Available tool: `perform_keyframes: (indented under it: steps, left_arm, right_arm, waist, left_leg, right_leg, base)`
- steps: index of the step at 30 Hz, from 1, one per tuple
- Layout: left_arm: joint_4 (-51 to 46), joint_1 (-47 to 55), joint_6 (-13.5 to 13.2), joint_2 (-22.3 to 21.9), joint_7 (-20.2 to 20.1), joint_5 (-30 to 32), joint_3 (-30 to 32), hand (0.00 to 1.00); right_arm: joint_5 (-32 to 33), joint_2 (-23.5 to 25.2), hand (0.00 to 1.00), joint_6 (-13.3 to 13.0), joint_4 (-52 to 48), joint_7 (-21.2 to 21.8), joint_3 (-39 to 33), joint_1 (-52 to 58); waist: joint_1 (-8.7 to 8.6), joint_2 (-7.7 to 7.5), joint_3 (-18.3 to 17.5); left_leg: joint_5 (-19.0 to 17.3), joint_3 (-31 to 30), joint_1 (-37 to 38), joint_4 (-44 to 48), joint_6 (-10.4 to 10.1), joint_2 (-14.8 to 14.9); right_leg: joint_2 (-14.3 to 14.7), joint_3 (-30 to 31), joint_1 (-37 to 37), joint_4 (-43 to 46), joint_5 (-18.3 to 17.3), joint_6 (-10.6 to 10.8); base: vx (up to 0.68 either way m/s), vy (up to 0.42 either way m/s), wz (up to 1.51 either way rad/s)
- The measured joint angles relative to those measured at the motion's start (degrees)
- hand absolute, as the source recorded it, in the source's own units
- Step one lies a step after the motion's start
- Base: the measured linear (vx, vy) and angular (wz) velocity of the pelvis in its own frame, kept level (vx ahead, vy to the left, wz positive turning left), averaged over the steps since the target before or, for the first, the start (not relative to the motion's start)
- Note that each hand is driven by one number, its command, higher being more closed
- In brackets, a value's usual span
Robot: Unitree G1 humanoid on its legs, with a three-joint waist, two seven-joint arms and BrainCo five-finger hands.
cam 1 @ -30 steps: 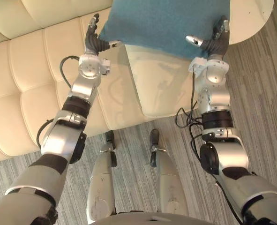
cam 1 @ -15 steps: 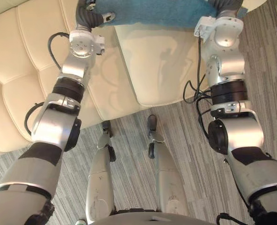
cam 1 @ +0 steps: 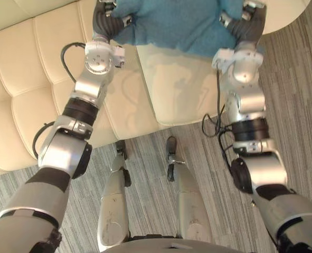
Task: Pick up cushions and gather them together orderly.
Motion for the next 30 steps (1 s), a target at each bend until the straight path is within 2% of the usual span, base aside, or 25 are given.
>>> perform_keyframes:
  steps: [5,9,12,14,17,18,23,30]
  left_arm:
    - [-9.4,12.0,-0.1,-3.3,1.2,0.3,0.6,1.00]
    - [-16.9,22.4,-0.2,-6.7,1.3,0.7,2.8,1.00]
    - [-23.0,31.2,-0.3,-9.5,1.3,2.8,3.8,1.00]
    - [-27.0,37.3,-0.4,-11.5,1.3,3.0,5.2,1.00]
    - [-31.3,47.1,-0.7,-14.0,0.9,4.3,5.8,1.00]
    - [-32.9,51.6,-0.7,-14.9,0.6,5.0,5.8,1.00]
    - [-40.4,67.7,-0.7,-17.7,-2.1,4.9,6.8,1.00]
    - [-45.7,77.5,-0.8,-19.0,-4.3,4.9,8.1,1.00]
  right_arm:
    - [-1.6,3.5,1.00,-0.4,-10.0,0.0,-0.2,15.0]
    - [-2.7,8.9,1.00,-1.3,-17.5,0.4,0.7,27.6]
    - [-2.7,11.3,1.00,-2.1,-21.7,2.5,2.3,36.6]
    - [-2.7,12.3,1.00,-2.5,-22.8,4.2,4.1,41.2]
    - [-3.1,14.0,1.00,-2.6,-25.0,7.9,5.0,48.9]
    - [-3.2,14.5,1.00,-2.6,-25.9,9.3,5.2,52.3]
    - [-3.3,16.2,1.00,-2.6,-28.3,14.2,6.8,63.3]
    - [-4.8,16.8,1.00,-2.6,-28.4,17.7,8.5,69.2]
  waist:
    - [0.20,-0.06,0.0]
    - [0.42,-0.09,0.0]
    - [0.59,-0.12,-0.1]
    - [0.60,-0.75,-0.8]
    - [0.94,-1.79,-3.5]
    - [1.08,-2.05,-5.4]
    - [1.60,-2.52,-10.7]
    - [2.30,-2.47,-15.0]
  left_leg:
    - [-1.0,-1.0,5.1,0.5,0.1,-0.7]
    - [-3.1,-2.2,7.5,3.1,0.3,-1.0]
    - [-3.7,-2.7,10.1,3.2,0.3,-1.4]
    - [-4.4,-2.9,11.8,3.1,0.3,-1.5]
    - [-4.9,-3.2,14.1,2.7,0.4,-1.4]
    - [-5.0,-3.3,15.0,1.9,0.3,-1.4]
    - [-4.8,-4.3,19.2,-0.6,0.5,-1.7]
    - [-5.1,-6.5,23.2,-2.1,0.3,-2.1]
  right_leg:
    - [-0.9,-1.1,5.6,1.3,-2.3,0.2]
    - [-1.5,-2.5,9.8,1.8,-3.5,0.3]
    - [-2.0,-3.4,13.1,1.4,-3.9,0.6]
    - [-2.0,-3.8,15.3,0.5,-4.0,0.7]
    - [-1.8,-4.5,18.6,-1.1,-4.1,0.8]
    - [-1.8,-5.1,19.8,-2.0,-4.2,0.9]
    - [-1.8,-7.0,25.4,-5.5,-4.2,1.1]
    - [-1.8,-9.6,31.2,-7.8,-4.9,1.5]
  base:
    - [0.05,-0.039,0.21]
    - [0.01,-0.020,0.15]
    - [0.00,0.000,0.12]
    - [0.00,0.003,0.09]
    - [0.02,-0.007,0.09]
    - [0.05,-0.018,0.15]
    - [0.07,-0.008,0.15]
    - [0.05,-0.004,0.19]
